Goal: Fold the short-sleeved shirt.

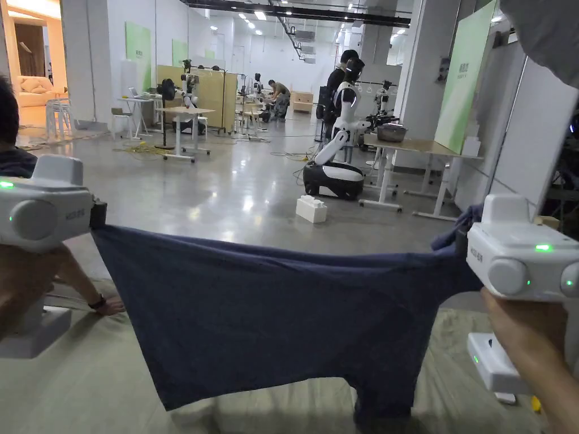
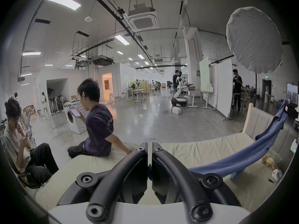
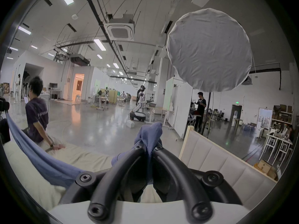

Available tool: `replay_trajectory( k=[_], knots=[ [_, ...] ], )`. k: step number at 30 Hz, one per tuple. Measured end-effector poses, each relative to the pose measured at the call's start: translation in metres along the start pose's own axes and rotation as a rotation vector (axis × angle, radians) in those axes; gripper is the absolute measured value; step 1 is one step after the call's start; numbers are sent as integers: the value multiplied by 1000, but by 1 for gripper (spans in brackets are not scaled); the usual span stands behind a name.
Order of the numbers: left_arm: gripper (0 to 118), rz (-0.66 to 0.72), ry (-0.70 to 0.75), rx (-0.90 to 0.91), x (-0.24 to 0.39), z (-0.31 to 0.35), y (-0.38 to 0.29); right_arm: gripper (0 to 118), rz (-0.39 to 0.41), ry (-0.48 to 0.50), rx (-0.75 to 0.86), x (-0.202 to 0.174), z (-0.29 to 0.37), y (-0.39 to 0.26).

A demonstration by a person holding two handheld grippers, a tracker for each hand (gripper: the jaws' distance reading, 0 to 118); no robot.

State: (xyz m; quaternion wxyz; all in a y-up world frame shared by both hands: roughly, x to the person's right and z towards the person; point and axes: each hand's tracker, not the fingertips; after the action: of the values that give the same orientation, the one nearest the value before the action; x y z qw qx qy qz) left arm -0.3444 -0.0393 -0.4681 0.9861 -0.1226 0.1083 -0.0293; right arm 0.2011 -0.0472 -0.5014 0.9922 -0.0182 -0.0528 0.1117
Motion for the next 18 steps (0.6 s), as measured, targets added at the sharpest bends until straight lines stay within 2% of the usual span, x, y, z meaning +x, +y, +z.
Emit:
replay_trajectory(
  k=[2,6,9,18],
  knots=[
    [4,-1,-16,-26,-1,6,-26,6,23,4,-38,-2,20,-24],
    [4,34,-42,-77,4,45,-93,6,9,15,-91,-2,76,-75],
    [4,39,-58,-98,5,79,-136,6,64,13,-100,-4,121,-110],
    [4,65,-79,-215,-6,193,-255,6,113,46,-229,-12,254,-190]
  ],
)
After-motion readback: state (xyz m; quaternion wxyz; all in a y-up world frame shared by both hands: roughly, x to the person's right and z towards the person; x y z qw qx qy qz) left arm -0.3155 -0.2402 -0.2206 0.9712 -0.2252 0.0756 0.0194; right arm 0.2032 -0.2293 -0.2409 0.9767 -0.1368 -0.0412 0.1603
